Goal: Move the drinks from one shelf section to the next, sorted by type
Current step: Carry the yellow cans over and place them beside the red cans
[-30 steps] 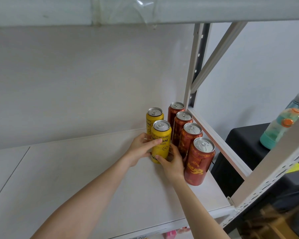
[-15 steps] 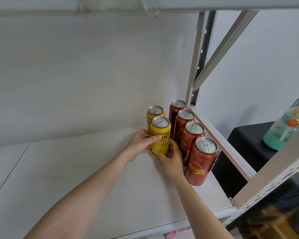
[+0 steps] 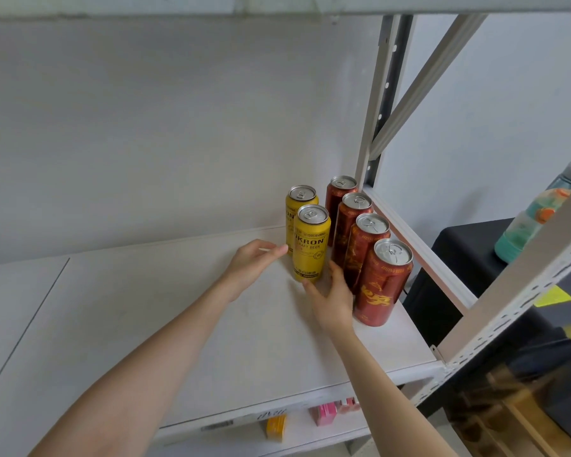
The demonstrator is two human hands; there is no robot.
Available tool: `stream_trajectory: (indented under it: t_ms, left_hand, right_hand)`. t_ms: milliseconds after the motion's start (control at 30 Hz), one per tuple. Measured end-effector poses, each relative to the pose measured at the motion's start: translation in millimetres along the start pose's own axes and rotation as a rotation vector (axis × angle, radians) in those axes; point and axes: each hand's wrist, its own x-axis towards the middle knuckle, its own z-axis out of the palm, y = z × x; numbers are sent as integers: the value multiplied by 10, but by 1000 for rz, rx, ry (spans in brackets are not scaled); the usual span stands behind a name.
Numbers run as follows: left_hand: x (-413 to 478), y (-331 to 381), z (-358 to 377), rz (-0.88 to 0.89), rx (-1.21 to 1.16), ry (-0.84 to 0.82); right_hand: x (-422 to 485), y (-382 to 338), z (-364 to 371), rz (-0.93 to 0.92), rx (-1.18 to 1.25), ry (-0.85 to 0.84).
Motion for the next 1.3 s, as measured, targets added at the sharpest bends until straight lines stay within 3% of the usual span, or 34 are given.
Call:
stream_trajectory:
  t_ms: [133, 267, 500, 867, 1300]
  left_hand:
    - [-248, -317, -203, 50, 241, 74]
    - [-614, -605, -356, 223, 666, 161]
    - [-1256, -892, -441, 220, 1107, 139]
    - [-2206, -1109, -557, 263, 1212, 186]
    - [-3822, -1482, -943, 145, 1306, 210]
  right_hand:
    - [-305, -4, -36, -98, -311, -19]
    - [-629, -39, -61, -118, -642, -79]
    - [-1241, -87, -124, -233, -896, -115]
    - [-2082, -187, -221, -307, -1013, -179]
    - [-3362, -398, -164, -451, -1050, -216]
